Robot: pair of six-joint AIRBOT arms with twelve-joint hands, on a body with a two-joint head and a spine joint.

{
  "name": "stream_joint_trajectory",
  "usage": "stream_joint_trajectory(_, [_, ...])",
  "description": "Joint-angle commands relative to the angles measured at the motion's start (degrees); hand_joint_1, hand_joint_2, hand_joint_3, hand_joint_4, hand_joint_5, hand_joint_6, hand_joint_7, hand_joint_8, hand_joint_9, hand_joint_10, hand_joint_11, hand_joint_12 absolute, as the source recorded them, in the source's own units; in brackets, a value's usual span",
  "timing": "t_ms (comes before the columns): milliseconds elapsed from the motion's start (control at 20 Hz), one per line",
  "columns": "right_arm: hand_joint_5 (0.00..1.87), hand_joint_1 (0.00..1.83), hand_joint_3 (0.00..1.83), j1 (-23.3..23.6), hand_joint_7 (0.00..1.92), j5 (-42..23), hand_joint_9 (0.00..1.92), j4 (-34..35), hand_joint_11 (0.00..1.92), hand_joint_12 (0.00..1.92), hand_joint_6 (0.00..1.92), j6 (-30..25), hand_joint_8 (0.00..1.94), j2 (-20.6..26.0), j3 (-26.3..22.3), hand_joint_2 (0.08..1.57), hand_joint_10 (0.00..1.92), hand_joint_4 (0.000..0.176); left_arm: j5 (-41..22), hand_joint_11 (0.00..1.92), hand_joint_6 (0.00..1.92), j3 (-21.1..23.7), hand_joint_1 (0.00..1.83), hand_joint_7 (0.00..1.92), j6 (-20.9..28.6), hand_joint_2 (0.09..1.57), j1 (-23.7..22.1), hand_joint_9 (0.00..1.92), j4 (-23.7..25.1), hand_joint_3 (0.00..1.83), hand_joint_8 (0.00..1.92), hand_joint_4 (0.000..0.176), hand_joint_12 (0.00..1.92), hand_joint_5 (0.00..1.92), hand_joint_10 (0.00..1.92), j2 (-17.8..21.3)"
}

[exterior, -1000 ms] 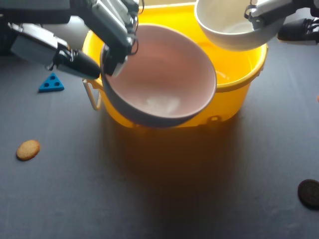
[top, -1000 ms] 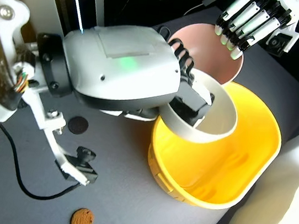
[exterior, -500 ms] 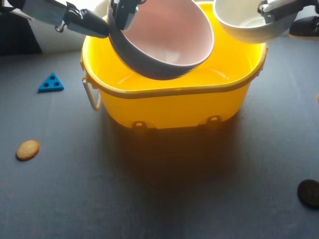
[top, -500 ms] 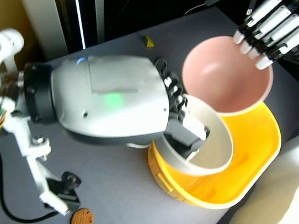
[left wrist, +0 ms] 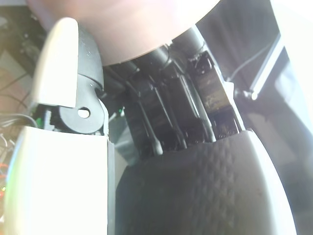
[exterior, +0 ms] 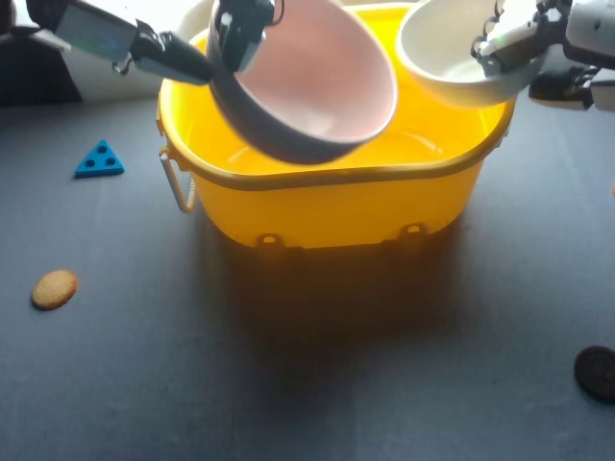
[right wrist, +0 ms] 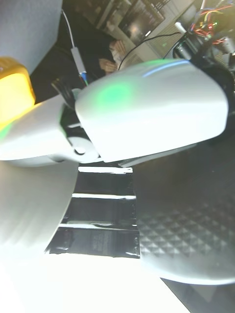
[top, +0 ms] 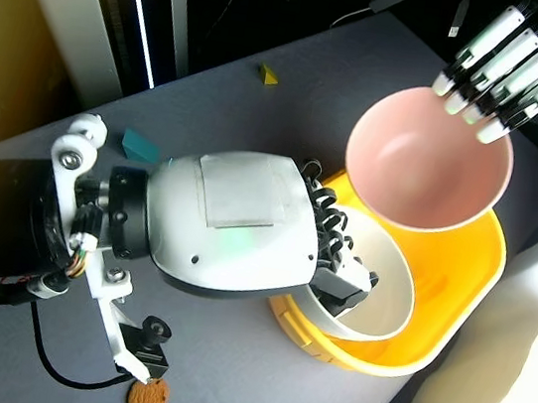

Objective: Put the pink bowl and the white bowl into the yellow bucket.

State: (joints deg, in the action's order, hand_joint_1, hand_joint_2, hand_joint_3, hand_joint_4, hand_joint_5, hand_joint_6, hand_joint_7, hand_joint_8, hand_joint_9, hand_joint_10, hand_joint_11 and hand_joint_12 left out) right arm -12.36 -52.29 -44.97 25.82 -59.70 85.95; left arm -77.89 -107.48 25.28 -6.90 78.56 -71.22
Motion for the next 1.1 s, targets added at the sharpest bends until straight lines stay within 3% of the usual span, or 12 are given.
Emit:
stream_joint_trajectory(0, [0.84,1.37,0.0,0.3,0.98,-4.4,0.91,4.6,0.71,1.14,1.18,0.6,0.88,0.6,0.6,1.13,1.21,0.0,-1.6,0.63,1.19,-0.5,1.37,0.98,-0.6,1.14,-0.2,0.84,-7.4,0.0,0.99,0.0,1.1,0.83,1.22,0.7])
stream_joint_trajectory(200, [0.81,1.37,0.0,-0.1,0.99,-4.6,0.93,4.9,0.71,1.17,1.18,0.6,0.89,0.4,1.0,1.13,1.2,0.0,-1.3,0.64,1.18,-1.9,1.37,0.99,-1.4,1.14,1.4,0.85,-7.6,0.0,0.97,0.0,1.09,0.83,1.22,-0.3])
stream_joint_trajectory(300, [0.83,1.37,0.0,-0.1,0.99,-4.6,0.92,4.9,0.71,1.17,1.17,0.6,0.88,0.4,1.0,1.13,1.2,0.0,-1.3,0.63,1.22,-4.2,1.36,0.95,-1.5,1.15,1.8,0.83,-7.7,0.0,1.04,0.0,1.1,0.8,1.26,-1.6])
stream_joint_trajectory(500, [0.8,1.37,0.0,-0.1,0.96,-4.7,0.92,5.2,0.71,1.16,1.21,0.6,0.92,0.3,1.0,1.14,1.2,0.0,-1.4,0.66,1.2,-7.7,1.37,0.97,-1.9,1.15,1.7,0.85,-8.0,0.0,0.99,0.0,1.06,0.82,1.23,-3.7])
stream_joint_trajectory(650, [0.83,1.37,0.0,-0.1,0.97,-4.6,0.93,5.6,0.73,1.14,1.18,0.6,0.9,0.2,1.0,1.13,1.18,0.0,-1.6,0.52,1.1,-9.8,1.37,1.03,-2.2,1.12,1.7,0.86,-8.0,0.0,0.91,0.0,1.23,0.87,1.22,-4.8])
stream_joint_trajectory(800, [0.82,1.37,0.0,-0.1,0.99,-4.6,0.95,6.5,0.74,1.14,1.18,0.7,0.88,0.2,1.0,1.13,1.17,0.0,-1.7,0.54,1.2,-10.4,1.36,0.96,-2.5,1.16,1.9,0.81,-8.0,0.0,1.04,0.0,1.18,0.8,1.29,-5.0])
stream_joint_trajectory(950, [0.85,1.37,0.0,-0.3,1.0,-4.6,0.96,6.5,0.74,1.12,1.13,0.7,0.85,0.2,1.0,1.12,1.15,0.0,-1.7,0.67,1.16,-10.5,1.37,0.99,-2.5,1.14,2.1,0.86,-7.9,0.0,0.96,0.0,1.05,0.84,1.22,-4.9])
stream_joint_trajectory(1000, [0.81,1.36,0.0,-0.3,0.93,-4.6,0.9,6.5,0.68,1.15,1.22,0.7,0.95,0.2,1.0,1.14,1.24,0.0,-1.7,0.67,1.15,-10.5,1.37,0.98,-2.6,1.14,2.2,0.85,-7.9,0.0,1.02,0.0,1.02,0.82,1.23,-4.9])
stream_joint_trajectory(1050, [0.81,1.23,0.0,-0.3,0.92,-4.6,0.81,6.5,0.6,1.15,1.27,0.7,1.03,0.2,1.0,1.17,0.74,0.0,-1.7,0.63,1.22,-10.5,1.36,0.92,-2.7,1.16,2.2,0.85,-7.8,0.0,1.08,0.0,1.03,0.75,1.29,-4.9])
